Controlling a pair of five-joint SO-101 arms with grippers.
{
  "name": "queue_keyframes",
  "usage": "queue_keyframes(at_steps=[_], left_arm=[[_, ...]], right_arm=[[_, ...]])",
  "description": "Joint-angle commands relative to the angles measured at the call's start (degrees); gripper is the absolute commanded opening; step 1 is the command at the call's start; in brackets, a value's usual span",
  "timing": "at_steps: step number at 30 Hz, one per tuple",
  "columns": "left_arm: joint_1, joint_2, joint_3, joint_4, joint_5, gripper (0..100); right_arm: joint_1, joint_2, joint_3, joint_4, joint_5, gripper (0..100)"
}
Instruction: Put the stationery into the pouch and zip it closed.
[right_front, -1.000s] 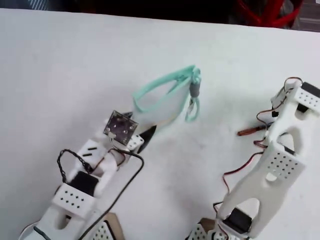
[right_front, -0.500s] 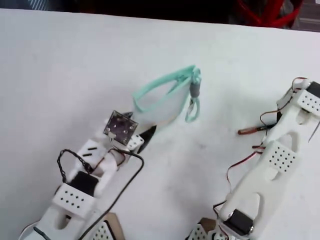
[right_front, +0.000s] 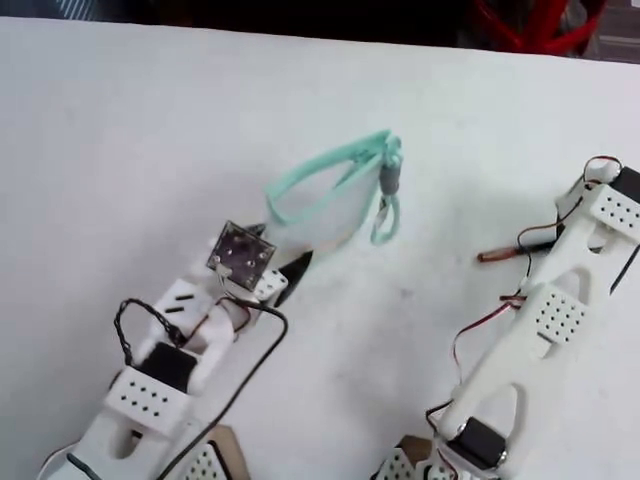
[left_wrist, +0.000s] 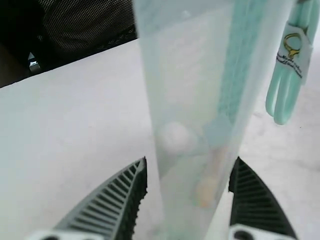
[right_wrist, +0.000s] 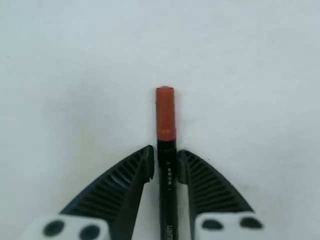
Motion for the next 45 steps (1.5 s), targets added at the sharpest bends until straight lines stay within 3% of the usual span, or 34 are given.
queue_keyframes(at_steps=[1,8,13,30,40,45], left_arm=[[0.13,-0.31,-0.35,-1.05,0.18,27],[0.13,-0.31,-0.35,-1.05,0.18,27],[0.13,-0.31,-0.35,-1.05,0.18,27],[0.31,-0.31,-0.35,-1.05,0.18,27],[0.4,-0.13,-0.35,-1.32,0.18,27],[0.4,-0.13,-0.35,-1.32,0.18,27]], right_arm=[[-0.92,0.4,0.09,-0.04,0.09,14.6],[-0.92,0.57,0.09,-0.04,0.09,14.4],[-1.01,0.66,-0.18,-0.22,0.18,1.5],[-0.92,-2.07,-0.35,0.13,0.44,1.9],[-4.79,-6.81,0.26,0.48,20.22,1.9],[-5.76,-6.81,0.26,0.57,22.86,1.9]])
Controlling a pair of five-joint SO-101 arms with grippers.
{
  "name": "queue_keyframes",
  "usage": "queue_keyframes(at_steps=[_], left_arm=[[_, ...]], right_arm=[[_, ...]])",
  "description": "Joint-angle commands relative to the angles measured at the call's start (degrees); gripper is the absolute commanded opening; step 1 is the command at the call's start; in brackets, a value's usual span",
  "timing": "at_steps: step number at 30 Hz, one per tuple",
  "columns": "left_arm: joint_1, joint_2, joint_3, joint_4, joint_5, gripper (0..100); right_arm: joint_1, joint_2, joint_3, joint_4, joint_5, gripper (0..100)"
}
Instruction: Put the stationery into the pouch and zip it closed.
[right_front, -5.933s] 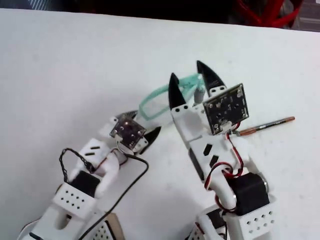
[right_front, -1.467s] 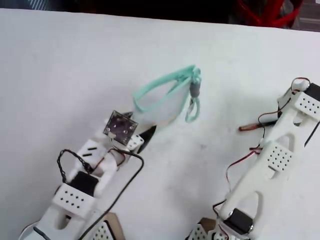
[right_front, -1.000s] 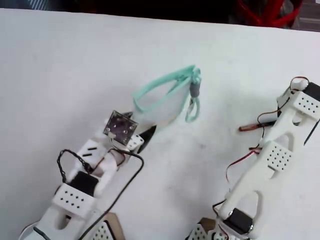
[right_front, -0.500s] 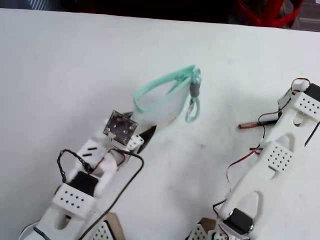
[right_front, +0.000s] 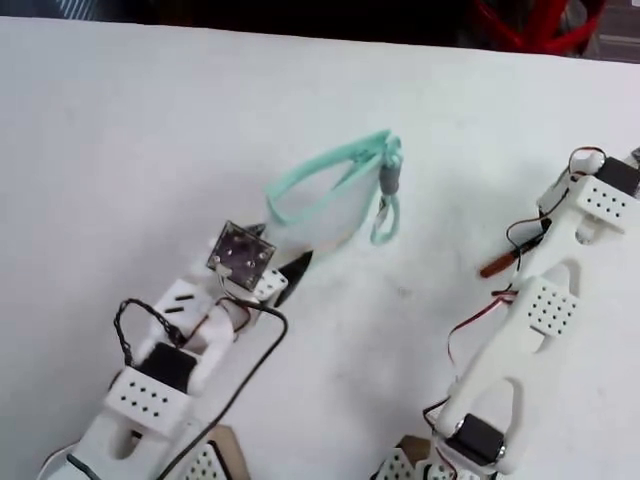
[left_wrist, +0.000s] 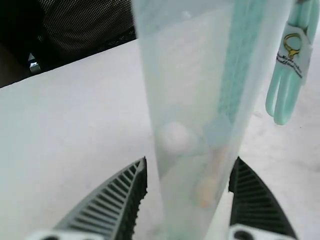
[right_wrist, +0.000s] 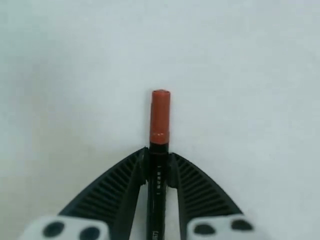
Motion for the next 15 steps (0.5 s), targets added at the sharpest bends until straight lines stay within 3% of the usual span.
queue_keyframes(at_steps=[1,10,15], left_arm=[[0.4,-0.13,-0.35,-1.32,0.18,27],[0.4,-0.13,-0.35,-1.41,0.18,27],[0.4,-0.13,-0.35,-1.41,0.18,27]], right_arm=[[-3.38,-4.26,-0.44,0.31,1.76,1.9],[-3.56,-5.41,0.09,0.66,2.02,1.9],[-6.9,-14.37,13.01,0.66,9.32,1.9]])
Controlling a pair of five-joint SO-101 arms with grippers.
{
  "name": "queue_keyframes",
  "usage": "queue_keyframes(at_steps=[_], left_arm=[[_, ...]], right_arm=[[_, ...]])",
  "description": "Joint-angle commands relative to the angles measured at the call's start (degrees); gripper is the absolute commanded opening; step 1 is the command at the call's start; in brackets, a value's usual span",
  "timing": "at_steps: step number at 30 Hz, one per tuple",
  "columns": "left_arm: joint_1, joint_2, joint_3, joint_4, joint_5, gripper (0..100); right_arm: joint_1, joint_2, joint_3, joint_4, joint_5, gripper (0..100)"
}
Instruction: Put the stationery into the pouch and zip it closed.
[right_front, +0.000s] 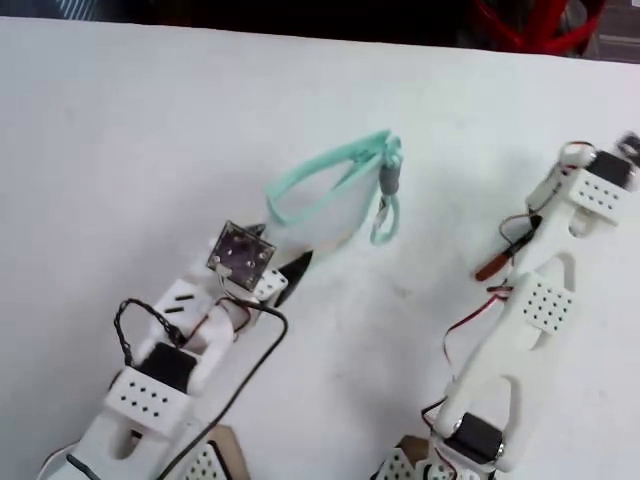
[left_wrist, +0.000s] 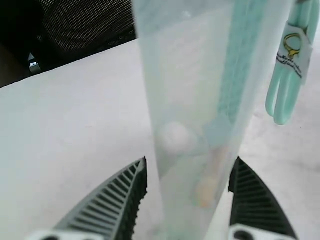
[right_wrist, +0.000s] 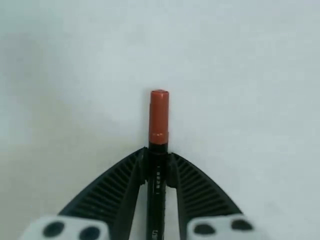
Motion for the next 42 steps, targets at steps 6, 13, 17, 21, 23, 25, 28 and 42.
queue_keyframes(at_steps=[6,13,17,21,23,25,28,42], left_arm=[[0.4,-0.13,-0.35,-1.41,-1.93,27],[0.4,-0.04,-0.35,-1.23,-2.37,27],[0.4,-0.04,-0.35,-1.32,-2.46,27],[0.4,-0.04,-0.35,-1.41,-2.46,27],[0.4,-0.04,-0.35,-1.41,-2.46,27],[0.4,-0.04,-0.35,-1.41,-2.46,27],[0.4,-0.04,-0.35,-1.41,-2.46,27],[0.4,-0.04,-0.35,-1.41,-2.55,27]], right_arm=[[-9.27,-24.48,29.27,-0.13,6.24,1.9],[-9.63,-29.93,37.54,-2.51,5.19,1.9],[-9.71,-30.37,37.8,-2.07,5.19,1.9],[-11.03,-30.46,37.45,-0.48,5.45,1.9],[-11.91,-31.69,38.07,-0.4,5.54,2.0],[-12.44,-33.98,40.18,-0.4,5.63,2.0],[-13.14,-39.16,45.63,-1.45,5.71,2.0],[-13.41,-74.07,90.46,-31.43,5.71,2.0]])
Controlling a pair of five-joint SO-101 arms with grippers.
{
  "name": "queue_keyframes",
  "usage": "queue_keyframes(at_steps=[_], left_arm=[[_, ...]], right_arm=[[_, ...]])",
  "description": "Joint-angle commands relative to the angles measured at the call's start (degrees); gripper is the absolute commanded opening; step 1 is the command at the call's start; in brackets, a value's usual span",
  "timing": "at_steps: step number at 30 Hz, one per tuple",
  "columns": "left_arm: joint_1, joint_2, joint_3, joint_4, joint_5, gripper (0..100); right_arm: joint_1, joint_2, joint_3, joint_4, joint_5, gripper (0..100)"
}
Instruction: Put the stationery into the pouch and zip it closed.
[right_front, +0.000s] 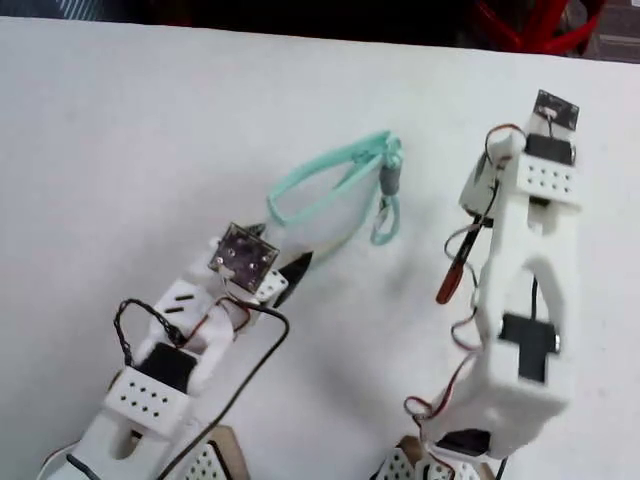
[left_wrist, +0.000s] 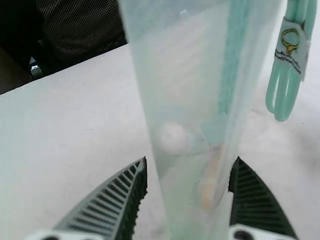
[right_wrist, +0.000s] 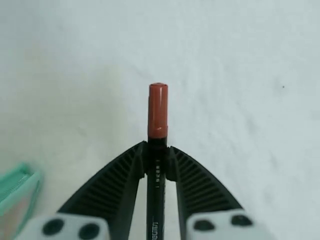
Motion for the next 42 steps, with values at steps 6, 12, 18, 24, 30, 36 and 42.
queue_keyframes(at_steps=[6,12,18,24,30,36,42], left_arm=[[0.4,-0.04,-0.35,-1.23,-0.53,27],[0.4,-0.04,-0.35,-1.23,-0.53,27],[0.4,-0.22,-0.35,-1.05,-0.53,27],[0.4,-0.31,-0.35,-1.05,-0.53,27],[0.4,-0.31,-0.35,-1.05,-0.53,27],[0.4,-0.31,-0.35,-1.05,-0.53,27],[0.4,-0.31,-0.35,-1.05,-0.53,27]], right_arm=[[-1.89,-21.93,23.82,-19.74,0.18,2.0],[-4.35,-32.13,36.84,-30.2,0.26,2.0],[-4.44,-40.31,46.86,-39.6,0.26,2.0],[-5.67,-45.23,53.54,-47.16,0.26,2.0],[-8.22,-48.75,61.98,-63.52,0.26,2.0],[-8.22,-56.66,74.37,-81.89,0.26,2.0],[-8.22,-65.54,85.1,-95.96,0.26,2.0]])
